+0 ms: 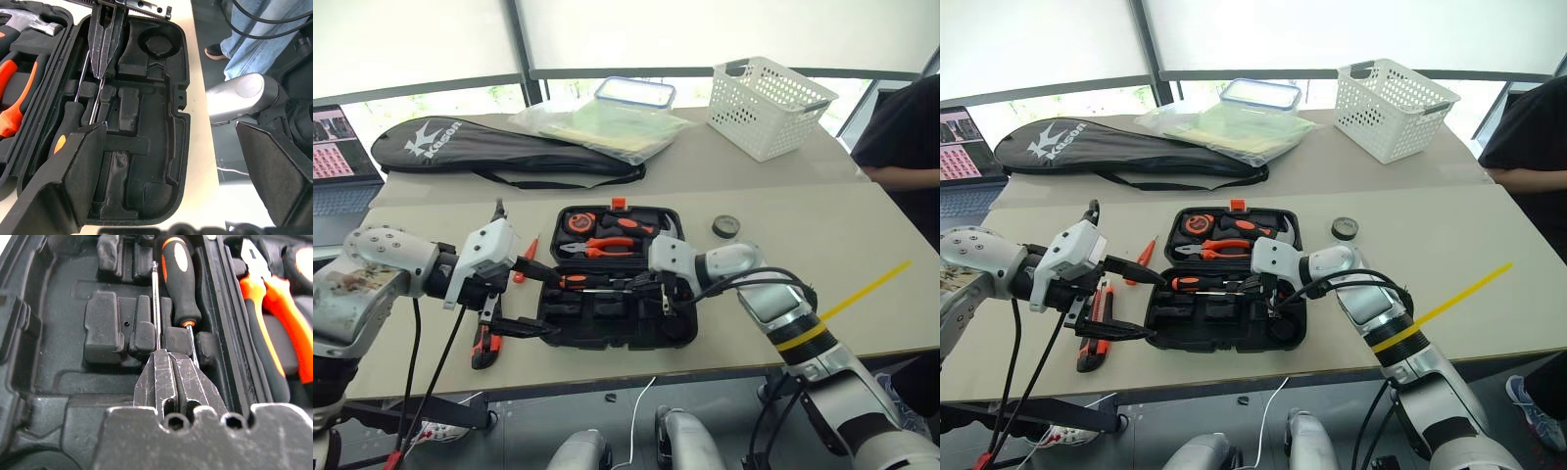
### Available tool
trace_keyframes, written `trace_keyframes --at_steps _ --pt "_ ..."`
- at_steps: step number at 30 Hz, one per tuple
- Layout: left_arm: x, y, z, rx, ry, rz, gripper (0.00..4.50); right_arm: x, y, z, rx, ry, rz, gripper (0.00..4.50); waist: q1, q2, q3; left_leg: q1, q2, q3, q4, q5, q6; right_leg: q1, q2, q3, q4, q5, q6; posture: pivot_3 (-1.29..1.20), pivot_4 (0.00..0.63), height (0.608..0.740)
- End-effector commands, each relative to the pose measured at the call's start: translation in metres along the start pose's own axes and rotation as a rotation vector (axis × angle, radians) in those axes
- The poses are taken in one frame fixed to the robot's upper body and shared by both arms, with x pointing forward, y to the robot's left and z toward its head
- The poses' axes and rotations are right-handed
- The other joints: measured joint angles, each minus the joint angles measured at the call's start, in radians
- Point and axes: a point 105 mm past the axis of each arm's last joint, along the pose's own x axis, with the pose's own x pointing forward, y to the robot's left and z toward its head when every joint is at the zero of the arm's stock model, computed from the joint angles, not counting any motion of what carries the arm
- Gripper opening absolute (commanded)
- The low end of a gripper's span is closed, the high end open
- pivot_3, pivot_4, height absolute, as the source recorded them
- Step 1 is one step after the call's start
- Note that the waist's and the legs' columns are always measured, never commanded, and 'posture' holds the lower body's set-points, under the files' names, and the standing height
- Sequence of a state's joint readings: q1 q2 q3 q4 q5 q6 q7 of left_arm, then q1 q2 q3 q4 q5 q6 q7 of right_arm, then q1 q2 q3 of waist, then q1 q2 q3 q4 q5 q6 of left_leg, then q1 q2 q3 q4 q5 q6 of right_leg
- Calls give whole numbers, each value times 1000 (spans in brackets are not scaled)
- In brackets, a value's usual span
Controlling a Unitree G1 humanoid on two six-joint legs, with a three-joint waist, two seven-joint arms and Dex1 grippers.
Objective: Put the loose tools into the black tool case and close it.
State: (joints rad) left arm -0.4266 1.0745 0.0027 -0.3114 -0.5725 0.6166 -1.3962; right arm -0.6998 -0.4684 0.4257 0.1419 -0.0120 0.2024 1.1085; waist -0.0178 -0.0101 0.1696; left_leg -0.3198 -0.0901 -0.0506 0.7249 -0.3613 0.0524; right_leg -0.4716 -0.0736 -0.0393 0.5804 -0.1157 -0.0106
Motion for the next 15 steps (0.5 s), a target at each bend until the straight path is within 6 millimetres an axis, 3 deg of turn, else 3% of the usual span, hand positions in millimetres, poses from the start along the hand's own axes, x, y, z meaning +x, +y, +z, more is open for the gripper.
trace_keyframes --at_steps 1,4,7,10,11,12,15 --pt "-4 4 4 31 0 27 4500 7 15 -29 24 107 44 14 0 0 0 0 0 0 0 0 0 0 0 0 0 0 0 0 150 740" --pt "-6 5 -1 20 2 58 4500 3 9 -17 18 46 17 14 0 -1 -1 0 0 0 0 0 0 0 0 0 0 0 0 0 150 740" --pt "-11 8 -7 -13 -6 146 4500 -10 -5 29 76 -171 -34 14 0 0 -1 0 0 0 0 0 0 0 0 0 0 0 0 0 150 740" --pt "-25 10 -17 -96 -30 305 4500 -36 -15 66 173 -343 -42 14 -4 0 0 -2 0 0 -1 0 0 -4 0 1 0 0 0 0 150 740" --pt "-33 9 -24 -147 -38 375 4500 -47 -13 76 196 -387 -14 583 -5 0 0 -3 0 0 -2 0 -1 -5 0 1 0 0 -1 0 150 740" --pt "-41 5 -32 -194 -36 445 4500 -58 -8 85 203 -423 19 686 -5 1 0 -3 0 0 -4 0 -1 -6 -1 1 0 0 -1 0 150 740" --pt "-65 -12 -61 -315 6 630 4500 -82 5 98 206 -475 88 1722 -2 0 0 -2 1 0 -9 0 -1 -6 -1 0 0 0 -1 0 150 740"
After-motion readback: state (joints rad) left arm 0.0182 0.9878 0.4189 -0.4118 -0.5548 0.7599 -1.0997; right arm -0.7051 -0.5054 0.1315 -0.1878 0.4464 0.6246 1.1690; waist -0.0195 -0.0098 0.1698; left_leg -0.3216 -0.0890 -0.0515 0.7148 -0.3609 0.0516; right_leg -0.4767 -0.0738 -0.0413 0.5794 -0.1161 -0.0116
